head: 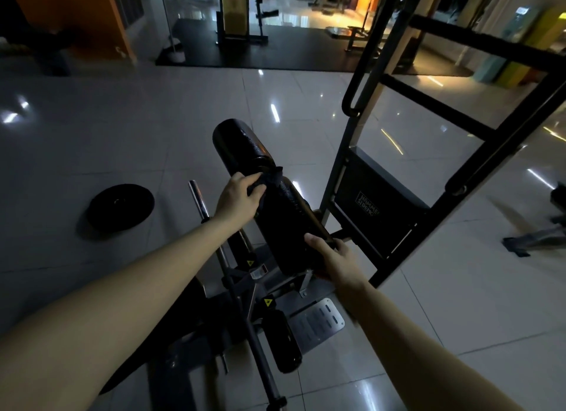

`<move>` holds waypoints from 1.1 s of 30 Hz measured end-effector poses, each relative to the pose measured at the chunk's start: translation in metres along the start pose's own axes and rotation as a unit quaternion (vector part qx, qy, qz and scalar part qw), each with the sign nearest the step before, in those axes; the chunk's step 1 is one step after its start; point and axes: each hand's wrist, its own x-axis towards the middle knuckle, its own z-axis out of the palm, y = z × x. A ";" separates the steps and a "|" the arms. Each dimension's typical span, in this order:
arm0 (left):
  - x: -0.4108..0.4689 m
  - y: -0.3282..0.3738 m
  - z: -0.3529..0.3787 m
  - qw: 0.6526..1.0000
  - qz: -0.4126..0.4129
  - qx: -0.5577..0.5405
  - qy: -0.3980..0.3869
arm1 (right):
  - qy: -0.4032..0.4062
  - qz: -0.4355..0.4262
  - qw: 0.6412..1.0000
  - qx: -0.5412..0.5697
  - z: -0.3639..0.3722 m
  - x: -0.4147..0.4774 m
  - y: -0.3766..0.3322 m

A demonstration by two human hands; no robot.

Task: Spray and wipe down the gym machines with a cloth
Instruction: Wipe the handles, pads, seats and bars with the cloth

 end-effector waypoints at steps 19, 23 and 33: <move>-0.088 0.016 0.012 0.920 0.345 0.171 -0.070 | -0.039 0.097 0.976 0.192 -0.017 -0.013 0.024; -0.034 0.008 0.006 0.967 0.199 0.156 -0.003 | -0.034 0.099 0.977 0.188 -0.013 -0.013 0.024; -0.052 0.026 0.025 0.987 0.140 0.078 -0.007 | -0.023 0.109 0.974 0.196 -0.007 -0.013 0.024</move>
